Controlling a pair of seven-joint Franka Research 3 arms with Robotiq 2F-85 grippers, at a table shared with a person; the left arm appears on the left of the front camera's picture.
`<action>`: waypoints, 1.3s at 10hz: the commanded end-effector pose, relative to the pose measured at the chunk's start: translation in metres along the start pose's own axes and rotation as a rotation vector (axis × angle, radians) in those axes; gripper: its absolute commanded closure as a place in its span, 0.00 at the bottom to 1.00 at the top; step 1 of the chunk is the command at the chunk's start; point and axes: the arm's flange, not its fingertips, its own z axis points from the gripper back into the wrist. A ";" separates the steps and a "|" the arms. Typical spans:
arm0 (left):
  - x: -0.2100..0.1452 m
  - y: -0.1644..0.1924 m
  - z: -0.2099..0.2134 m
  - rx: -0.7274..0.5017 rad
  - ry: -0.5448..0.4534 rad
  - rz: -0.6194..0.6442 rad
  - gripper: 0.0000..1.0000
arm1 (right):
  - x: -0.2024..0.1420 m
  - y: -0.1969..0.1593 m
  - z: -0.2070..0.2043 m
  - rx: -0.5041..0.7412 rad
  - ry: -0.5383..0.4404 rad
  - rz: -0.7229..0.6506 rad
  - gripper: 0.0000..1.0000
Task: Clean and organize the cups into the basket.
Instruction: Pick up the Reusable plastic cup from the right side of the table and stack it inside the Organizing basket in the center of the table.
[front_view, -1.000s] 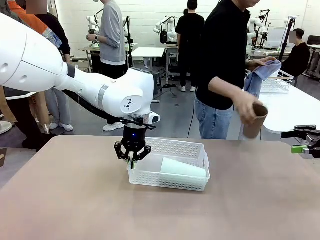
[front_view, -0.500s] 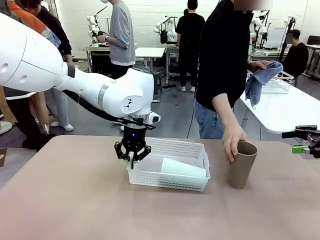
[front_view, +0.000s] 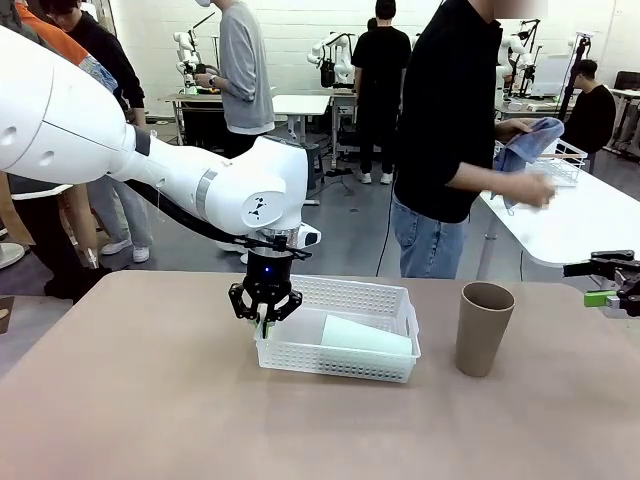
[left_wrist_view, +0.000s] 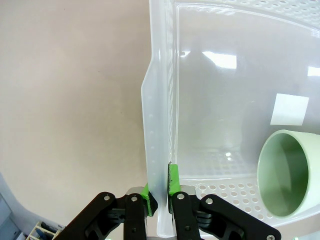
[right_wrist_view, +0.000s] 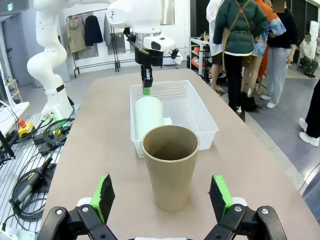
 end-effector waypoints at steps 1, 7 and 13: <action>0.000 0.001 -0.001 0.004 0.001 -0.004 1.00 | 0.001 0.004 -0.001 -0.002 0.008 -0.001 0.00; 0.000 0.001 -0.001 0.004 0.001 -0.004 1.00 | 0.001 0.004 -0.001 -0.002 0.008 -0.001 0.00; 0.000 0.001 -0.001 0.004 0.001 -0.004 1.00 | -0.025 -0.024 -0.032 0.052 -0.007 0.020 0.00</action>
